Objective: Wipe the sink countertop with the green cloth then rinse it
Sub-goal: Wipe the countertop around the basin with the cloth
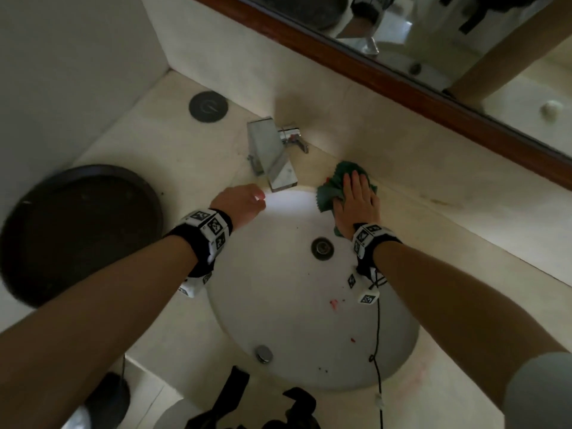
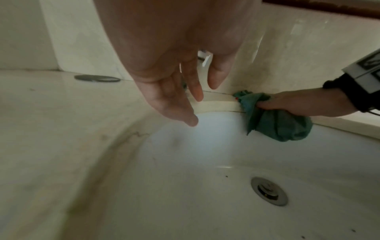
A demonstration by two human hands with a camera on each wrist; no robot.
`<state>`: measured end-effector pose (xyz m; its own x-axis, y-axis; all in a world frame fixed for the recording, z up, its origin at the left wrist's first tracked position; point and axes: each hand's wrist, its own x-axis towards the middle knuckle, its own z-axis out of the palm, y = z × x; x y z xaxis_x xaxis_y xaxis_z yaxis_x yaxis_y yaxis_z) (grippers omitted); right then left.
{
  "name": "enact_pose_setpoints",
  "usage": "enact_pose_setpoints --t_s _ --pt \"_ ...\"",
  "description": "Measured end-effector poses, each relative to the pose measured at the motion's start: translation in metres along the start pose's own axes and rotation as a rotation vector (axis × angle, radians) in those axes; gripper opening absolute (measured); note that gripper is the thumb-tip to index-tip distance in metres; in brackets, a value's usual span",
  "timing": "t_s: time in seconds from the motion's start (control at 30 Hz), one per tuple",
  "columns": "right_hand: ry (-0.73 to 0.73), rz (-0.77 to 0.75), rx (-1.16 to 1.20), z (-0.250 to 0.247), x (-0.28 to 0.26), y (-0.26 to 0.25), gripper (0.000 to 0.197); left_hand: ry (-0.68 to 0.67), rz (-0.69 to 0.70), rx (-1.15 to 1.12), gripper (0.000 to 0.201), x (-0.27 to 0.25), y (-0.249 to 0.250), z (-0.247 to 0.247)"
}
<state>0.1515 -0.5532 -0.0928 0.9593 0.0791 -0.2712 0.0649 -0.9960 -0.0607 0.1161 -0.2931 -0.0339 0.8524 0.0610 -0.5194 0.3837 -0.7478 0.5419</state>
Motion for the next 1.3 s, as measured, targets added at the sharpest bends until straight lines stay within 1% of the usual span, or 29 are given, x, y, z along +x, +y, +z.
enact_pose_setpoints --t_s 0.1,0.2,0.33,0.43,0.47,0.5,0.57,0.6,0.63,0.67,0.7,0.73,0.83,0.93,1.03,1.17,1.3 --pt "0.021 -0.084 0.021 0.002 0.013 -0.028 0.062 0.06 -0.035 0.082 0.032 -0.005 -0.009 -0.017" --pt "0.052 -0.156 0.054 0.003 0.02 -0.056 0.066 0.113 -0.057 0.069 0.03 -0.01 -0.019 -0.03" --pt "0.021 -0.246 0.084 0.005 0.022 -0.088 0.057 0.172 -0.057 0.061 0.027 -0.019 -0.035 -0.037" --pt "0.044 -0.27 0.137 0.009 0.017 -0.112 0.053 0.186 -0.055 0.079 0.027 -0.025 -0.045 -0.042" --pt "0.047 -0.269 0.15 0.01 0.015 -0.118 0.055 0.192 -0.054 0.09 0.027 -0.026 -0.048 -0.045" --pt "0.035 -0.275 0.131 0.011 0.014 -0.124 0.065 0.197 -0.053 0.098 0.027 -0.028 -0.052 -0.047" --pt "-0.024 -0.295 0.054 0.019 0.012 -0.132 0.091 0.201 -0.052 0.109 0.028 -0.03 -0.061 -0.051" --pt "-0.042 -0.285 0.041 0.021 0.011 -0.136 0.095 0.2 -0.053 0.114 0.028 -0.031 -0.065 -0.054" --pt "-0.047 -0.249 0.06 0.021 0.008 -0.14 0.09 0.198 -0.052 0.117 0.029 -0.033 -0.069 -0.056" --pt "-0.05 -0.215 0.079 0.02 0.006 -0.144 0.079 0.197 -0.049 0.122 0.029 -0.034 -0.072 -0.059" --pt "-0.048 -0.202 0.088 0.018 0.003 -0.146 0.069 0.198 -0.046 0.127 0.029 -0.036 -0.075 -0.061" --pt "-0.049 -0.194 0.096 0.016 0.001 -0.148 0.064 0.197 -0.045 0.131 0.029 -0.038 -0.078 -0.064" --pt "-0.078 -0.222 0.116 0.013 -0.005 -0.152 0.061 0.191 -0.051 0.123 0.027 -0.044 -0.089 -0.067" --pt "-0.083 -0.332 0.13 0.017 -0.014 -0.167 0.058 0.19 -0.075 0.11 0.025 -0.052 -0.099 -0.07" --pt "-0.095 -0.426 0.107 0.02 -0.023 -0.192 0.056 0.199 -0.069 0.11 0.029 -0.064 -0.109 -0.073" --pt "-0.102 -0.475 0.063 0.022 -0.036 -0.214 0.056 0.228 -0.044 0.104 0.032 -0.078 -0.129 -0.078" --pt "-0.099 -0.529 0.035 0.03 -0.061 -0.23 0.058 0.23 -0.026 0.114 0.032 -0.093 -0.147 -0.085"
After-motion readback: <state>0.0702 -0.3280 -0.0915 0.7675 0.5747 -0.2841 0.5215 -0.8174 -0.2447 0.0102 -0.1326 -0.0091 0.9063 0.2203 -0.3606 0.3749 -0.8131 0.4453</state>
